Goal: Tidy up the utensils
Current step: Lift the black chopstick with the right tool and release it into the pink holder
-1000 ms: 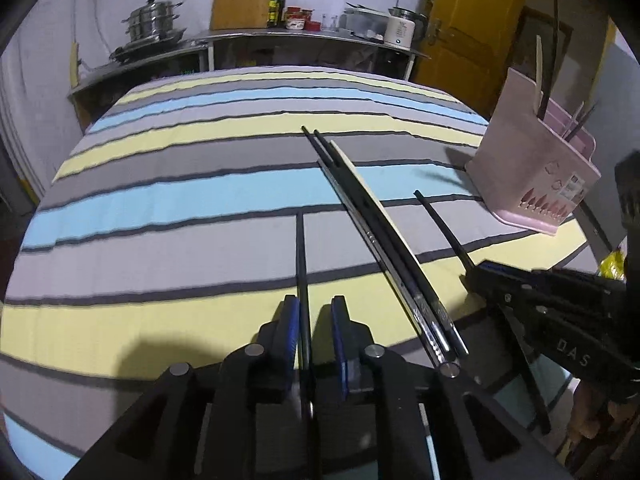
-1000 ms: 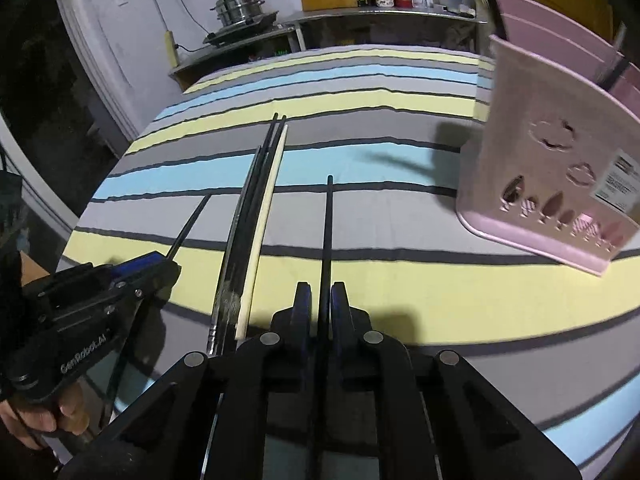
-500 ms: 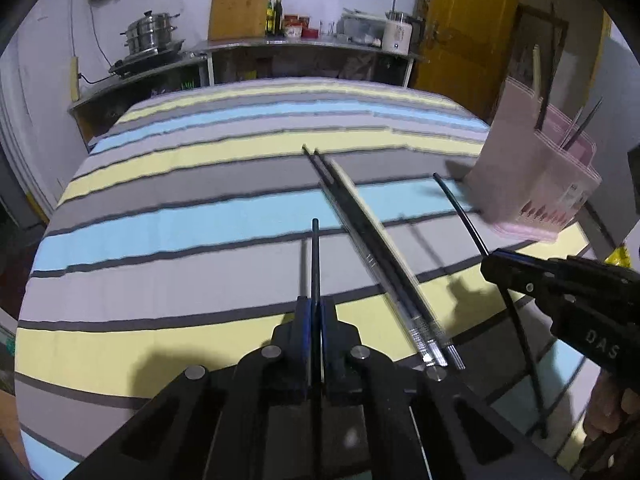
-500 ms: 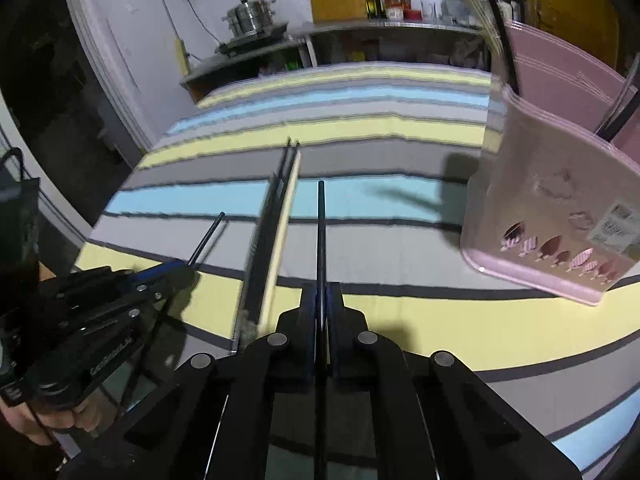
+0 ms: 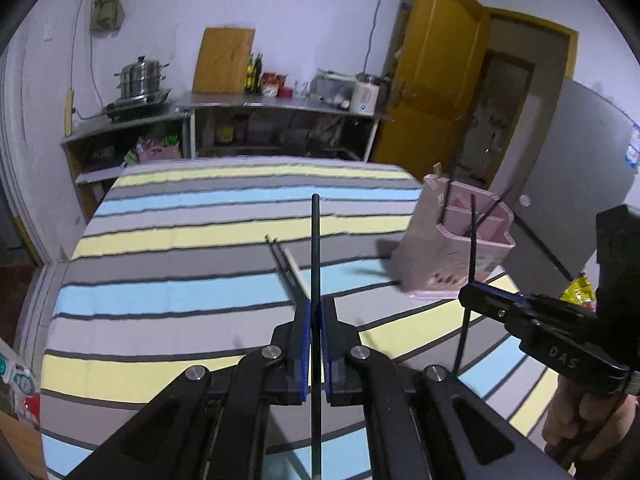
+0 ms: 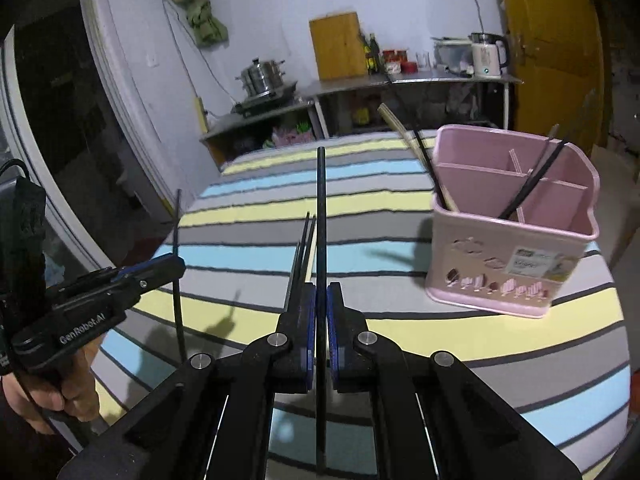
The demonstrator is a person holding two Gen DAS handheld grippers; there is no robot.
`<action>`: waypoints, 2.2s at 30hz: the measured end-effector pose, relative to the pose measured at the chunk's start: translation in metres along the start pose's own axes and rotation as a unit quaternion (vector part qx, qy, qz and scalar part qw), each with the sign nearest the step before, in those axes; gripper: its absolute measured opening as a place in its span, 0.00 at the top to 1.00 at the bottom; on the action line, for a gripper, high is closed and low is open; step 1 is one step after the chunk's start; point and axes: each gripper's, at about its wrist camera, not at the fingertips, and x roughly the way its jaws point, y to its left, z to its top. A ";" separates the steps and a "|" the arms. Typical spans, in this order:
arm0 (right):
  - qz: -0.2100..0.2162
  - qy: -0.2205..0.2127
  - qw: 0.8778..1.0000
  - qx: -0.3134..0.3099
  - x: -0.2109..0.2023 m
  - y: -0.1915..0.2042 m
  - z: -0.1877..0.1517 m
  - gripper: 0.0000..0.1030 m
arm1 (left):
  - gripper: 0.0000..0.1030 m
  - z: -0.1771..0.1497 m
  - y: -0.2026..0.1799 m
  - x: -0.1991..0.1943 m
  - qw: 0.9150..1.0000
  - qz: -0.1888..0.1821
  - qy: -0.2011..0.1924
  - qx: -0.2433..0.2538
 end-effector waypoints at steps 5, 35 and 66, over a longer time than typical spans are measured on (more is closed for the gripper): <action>-0.005 -0.021 1.000 0.012 -0.024 -0.006 0.002 0.95 | 0.96 0.010 -0.012 -0.019 1.000 -0.024 -0.014 0.000; -0.087 -0.157 0.982 0.058 -0.101 -0.074 0.068 0.95 | 0.96 0.139 -0.113 0.012 0.988 -0.127 -0.086 0.027; -0.101 -0.104 0.985 0.091 -0.037 -0.109 0.062 0.89 | 0.89 0.131 -0.115 0.094 0.993 -0.101 -0.039 0.040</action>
